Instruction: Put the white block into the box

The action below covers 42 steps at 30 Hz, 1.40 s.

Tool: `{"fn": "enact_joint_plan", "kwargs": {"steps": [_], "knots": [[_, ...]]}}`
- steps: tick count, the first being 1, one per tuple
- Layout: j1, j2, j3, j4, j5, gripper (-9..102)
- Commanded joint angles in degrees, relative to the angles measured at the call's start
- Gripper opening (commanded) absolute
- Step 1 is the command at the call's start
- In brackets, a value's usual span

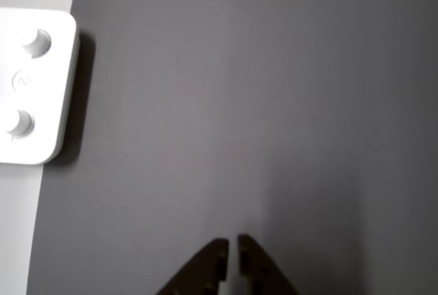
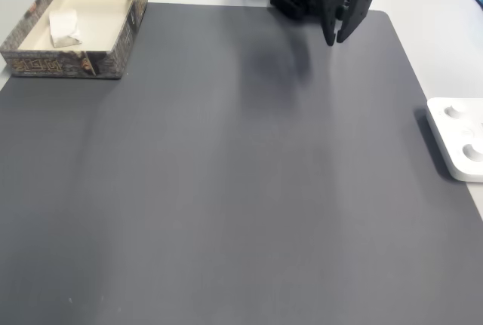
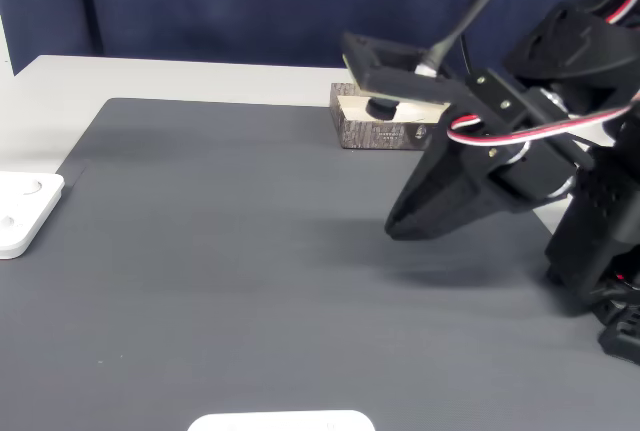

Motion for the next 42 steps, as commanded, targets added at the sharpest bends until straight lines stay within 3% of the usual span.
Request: {"fn": "enact_joint_plan", "kwargs": {"steps": [1, 18, 42], "knots": [[0.7, 7.82, 2.64, -0.53, -0.79, -2], [3.25, 22.32, 9.93, 8.53, -0.62, -2], [2.55, 22.41, 16.88, 7.38, 0.44, -2]]}}
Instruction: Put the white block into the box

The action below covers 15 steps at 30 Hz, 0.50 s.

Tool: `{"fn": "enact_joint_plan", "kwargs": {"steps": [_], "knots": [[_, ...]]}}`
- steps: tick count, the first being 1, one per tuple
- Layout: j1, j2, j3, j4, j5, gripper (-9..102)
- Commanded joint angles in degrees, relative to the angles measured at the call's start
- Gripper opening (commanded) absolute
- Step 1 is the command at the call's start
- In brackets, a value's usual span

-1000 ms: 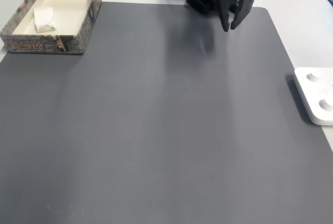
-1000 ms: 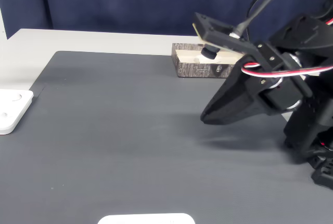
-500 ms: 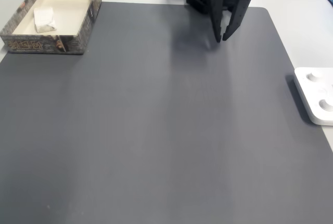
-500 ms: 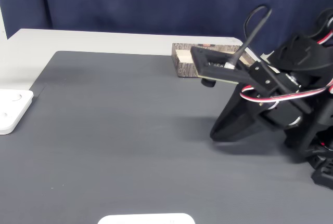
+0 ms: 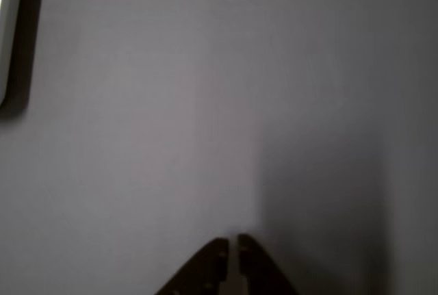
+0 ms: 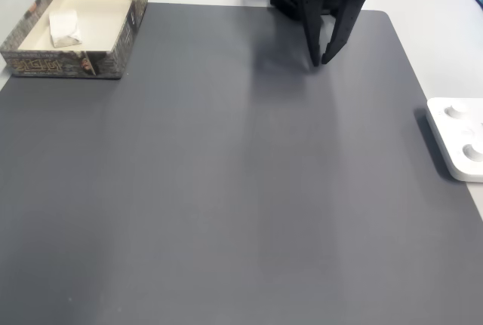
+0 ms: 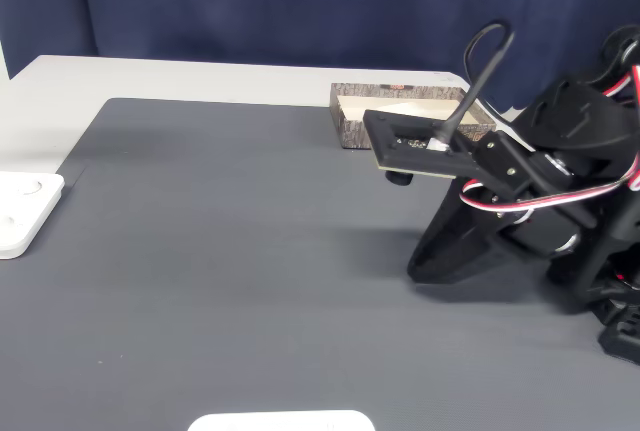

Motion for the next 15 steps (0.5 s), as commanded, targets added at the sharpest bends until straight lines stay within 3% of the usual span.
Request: {"fn": "enact_joint_plan", "kwargs": {"steps": [1, 15], "knots": [[-0.09, 1.93, 1.23, -1.05, 0.7, -2], [0.0, 2.02, 1.23, -0.88, 0.0, -2]]}}
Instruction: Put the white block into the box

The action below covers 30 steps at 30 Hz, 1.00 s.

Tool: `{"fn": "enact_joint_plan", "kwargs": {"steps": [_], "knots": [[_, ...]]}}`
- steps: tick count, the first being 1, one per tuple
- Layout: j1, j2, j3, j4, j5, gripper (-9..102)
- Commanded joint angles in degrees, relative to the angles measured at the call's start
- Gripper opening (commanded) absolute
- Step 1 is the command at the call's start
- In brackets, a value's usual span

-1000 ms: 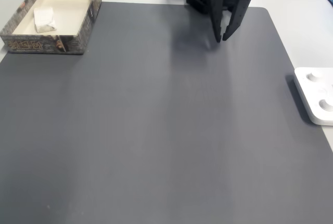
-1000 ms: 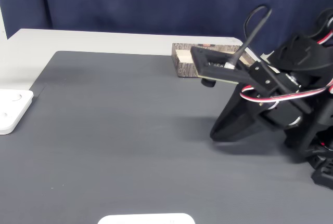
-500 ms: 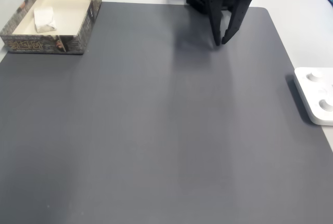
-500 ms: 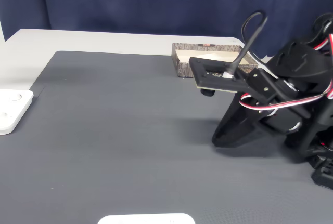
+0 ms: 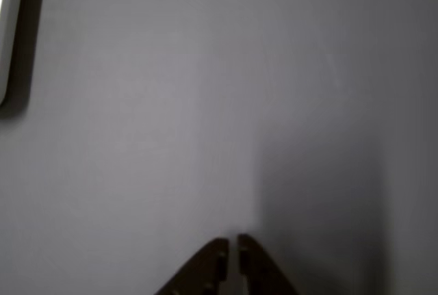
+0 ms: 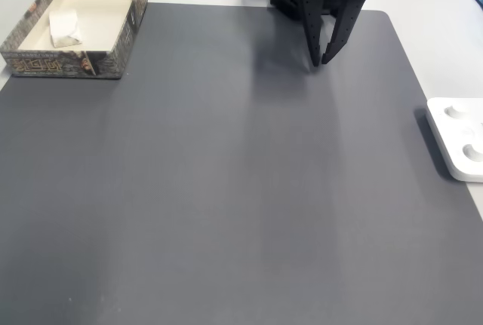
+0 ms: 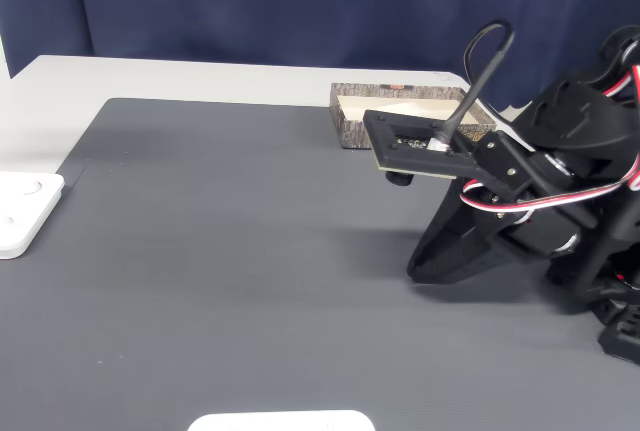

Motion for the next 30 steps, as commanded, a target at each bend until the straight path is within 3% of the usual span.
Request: {"fn": "enact_joint_plan", "kwargs": {"steps": [1, 5, 30], "knots": [[0.0, 2.02, 1.14, -0.79, -0.88, -2], [-0.09, 2.02, 1.14, 0.7, -8.53, -2], [-0.62, 2.02, 1.14, 0.79, -8.53, -2]]}}
